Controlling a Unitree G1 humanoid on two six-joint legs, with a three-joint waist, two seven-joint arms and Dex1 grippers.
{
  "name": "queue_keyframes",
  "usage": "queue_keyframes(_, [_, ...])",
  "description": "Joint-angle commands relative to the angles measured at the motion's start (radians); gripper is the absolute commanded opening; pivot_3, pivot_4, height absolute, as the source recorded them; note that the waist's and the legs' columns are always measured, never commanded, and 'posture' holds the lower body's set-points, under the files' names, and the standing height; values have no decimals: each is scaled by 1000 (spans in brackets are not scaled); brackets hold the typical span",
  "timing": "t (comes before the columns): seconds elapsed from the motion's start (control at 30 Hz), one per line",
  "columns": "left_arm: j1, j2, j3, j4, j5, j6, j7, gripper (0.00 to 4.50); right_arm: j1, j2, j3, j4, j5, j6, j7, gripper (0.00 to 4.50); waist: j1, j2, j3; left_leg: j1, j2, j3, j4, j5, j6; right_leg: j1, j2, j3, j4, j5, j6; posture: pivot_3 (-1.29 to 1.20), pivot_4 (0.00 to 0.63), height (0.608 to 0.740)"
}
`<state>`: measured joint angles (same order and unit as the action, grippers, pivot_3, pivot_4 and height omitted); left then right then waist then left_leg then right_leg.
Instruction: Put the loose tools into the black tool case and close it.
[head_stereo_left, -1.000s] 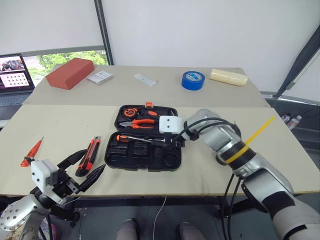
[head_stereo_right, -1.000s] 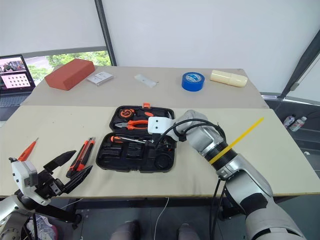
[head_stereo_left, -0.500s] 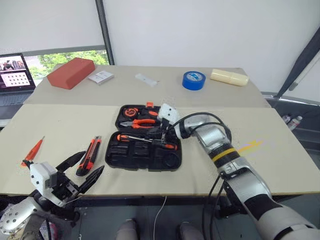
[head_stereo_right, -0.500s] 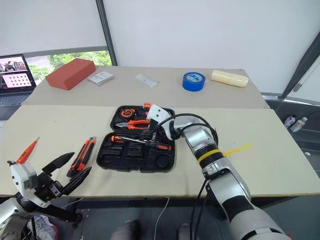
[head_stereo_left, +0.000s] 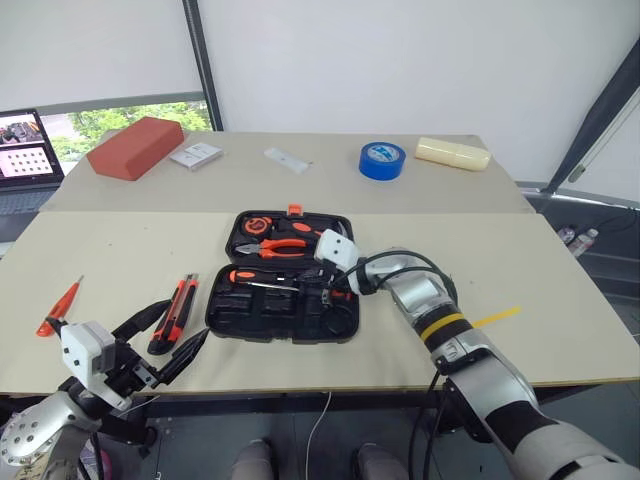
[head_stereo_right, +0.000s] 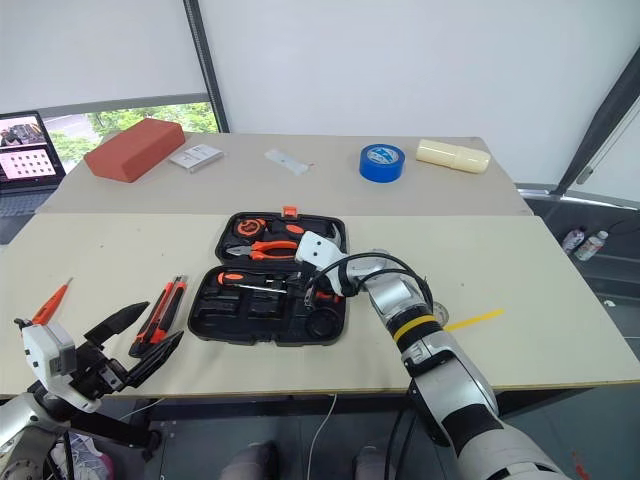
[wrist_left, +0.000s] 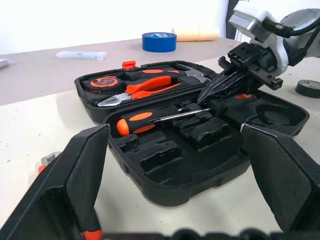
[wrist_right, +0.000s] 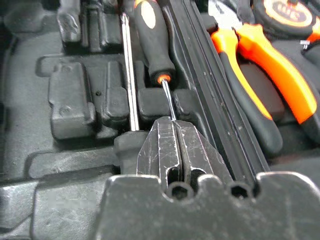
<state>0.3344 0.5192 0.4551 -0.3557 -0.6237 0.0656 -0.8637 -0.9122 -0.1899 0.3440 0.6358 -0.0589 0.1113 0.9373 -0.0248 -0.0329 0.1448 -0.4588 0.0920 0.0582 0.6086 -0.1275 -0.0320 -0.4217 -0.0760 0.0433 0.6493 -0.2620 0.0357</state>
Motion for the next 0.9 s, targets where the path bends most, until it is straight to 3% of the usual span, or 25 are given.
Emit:
queue_keyframes(0.03, [4,1,5,-15,5,-14,5,4500,-22,-4,-27,-20,-8,-46,-40,19,0,0,0,0,0,0,0,0,0,0,0,0,0,0,0,0,150,740])
queue_keyframes(0.2, [8,-2,4,-16,8,-14,6,4500,-21,-22,-74,-71,27,-56,-41,19,4,0,0,0,0,0,0,0,0,0,0,0,0,0,0,0,150,740])
queue_keyframes(0.33, [10,-3,2,-17,8,-13,7,4500,22,-12,-80,-169,70,45,-8,19,3,0,0,0,0,0,0,0,0,0,0,0,0,0,0,0,150,740])
queue_keyframes(0.9, [16,3,0,-23,15,-4,17,4500,135,-53,88,-153,-85,28,-1,19,5,-1,-2,4,0,0,0,-1,-1,1,0,0,-1,0,0,0,150,740])
